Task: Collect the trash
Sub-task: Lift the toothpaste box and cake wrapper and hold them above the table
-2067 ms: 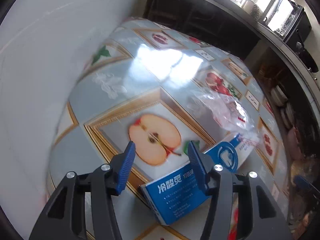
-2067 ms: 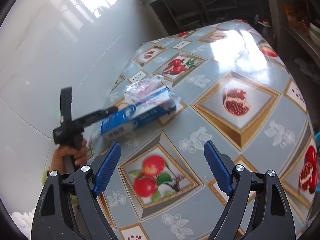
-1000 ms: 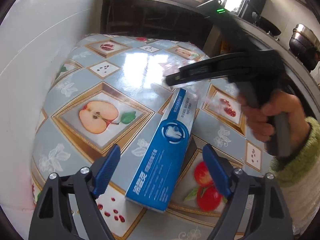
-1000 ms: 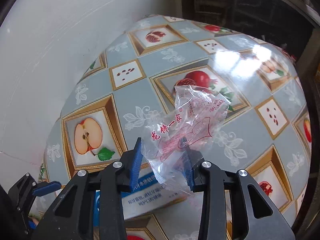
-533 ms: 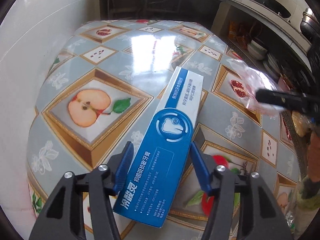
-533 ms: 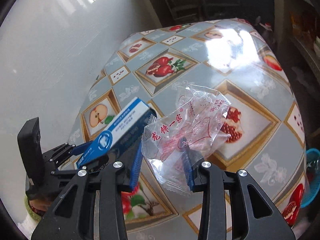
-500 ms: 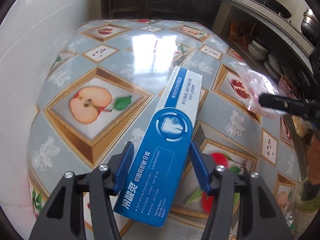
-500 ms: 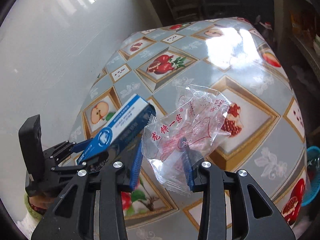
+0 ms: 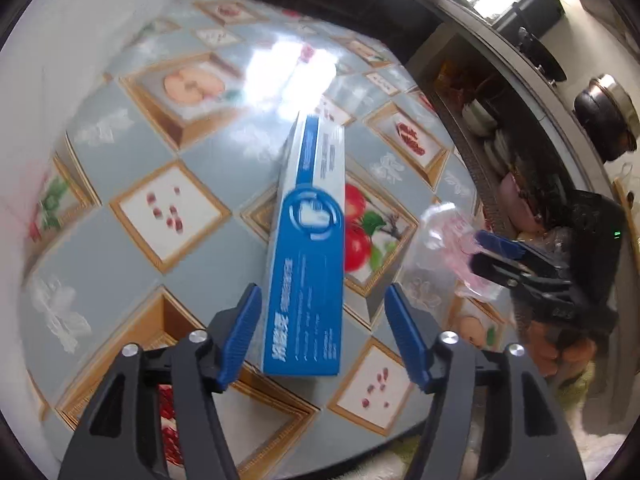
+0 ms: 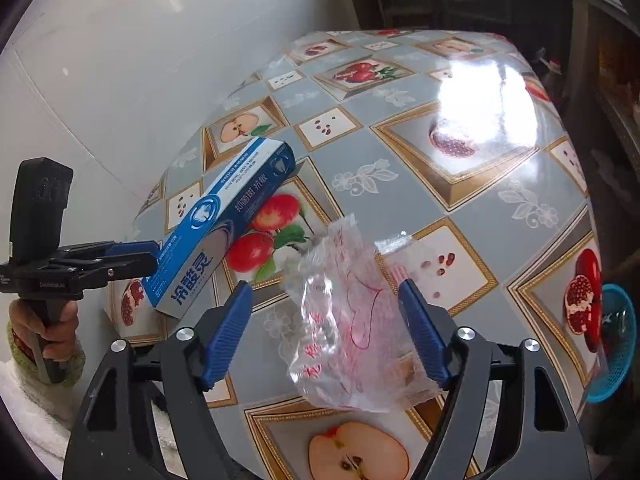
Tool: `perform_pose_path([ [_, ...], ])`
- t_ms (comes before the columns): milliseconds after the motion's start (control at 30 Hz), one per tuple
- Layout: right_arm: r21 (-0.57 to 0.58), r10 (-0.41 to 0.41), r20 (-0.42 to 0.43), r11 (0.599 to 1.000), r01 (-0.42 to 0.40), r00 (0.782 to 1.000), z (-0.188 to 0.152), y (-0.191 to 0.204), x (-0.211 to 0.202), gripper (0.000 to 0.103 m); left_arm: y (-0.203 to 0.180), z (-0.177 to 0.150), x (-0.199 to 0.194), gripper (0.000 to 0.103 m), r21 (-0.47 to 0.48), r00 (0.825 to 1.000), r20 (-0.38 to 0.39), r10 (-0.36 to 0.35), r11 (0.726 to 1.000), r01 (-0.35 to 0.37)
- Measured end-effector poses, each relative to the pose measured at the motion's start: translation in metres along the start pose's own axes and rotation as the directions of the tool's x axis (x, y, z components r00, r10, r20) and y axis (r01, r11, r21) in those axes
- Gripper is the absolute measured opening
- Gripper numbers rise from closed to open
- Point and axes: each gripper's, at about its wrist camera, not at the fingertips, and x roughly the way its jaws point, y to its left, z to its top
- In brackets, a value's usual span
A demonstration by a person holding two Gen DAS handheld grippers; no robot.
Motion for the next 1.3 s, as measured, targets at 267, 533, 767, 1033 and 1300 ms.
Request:
perform_pose_path([
  [267,0.186,0.013,0.164,0.982,-0.044,0.986,-0.009,-0.03,-0.058,0.085,-0.017,0.034,0.029,0.073,0.133,0.992,0.049,0.116,0.984,-0.121],
  [533,0.329,-0.067,0.065,0.944,0.042,0.996,-0.045,-0.063,-0.045,0.09,-0.023,0.046,0.062,0.073,0.187,0.992,0.022,0.125,0.974,-0.127],
  [767,0.277,-0.045,-0.031,0.959,0.051,0.999,-0.044,-0.054,-0.007,0.09,-0.028,0.045,0.069,0.073,0.206,0.989,0.014,0.146,0.968,-0.146],
  [1033,-0.019,-0.118,-0.076,0.993,0.117,0.99,-0.027,-0.01,0.018,0.091,-0.032,0.043,0.076,0.072,0.239,0.982,0.008,0.19,0.953,-0.186],
  [1300,-0.098,-0.213,-0.115,0.974,0.202,0.97,-0.031,-0.004,0.043,0.078,-0.03,0.039,0.084,0.059,0.249,0.973,0.001,0.23,0.943,-0.223],
])
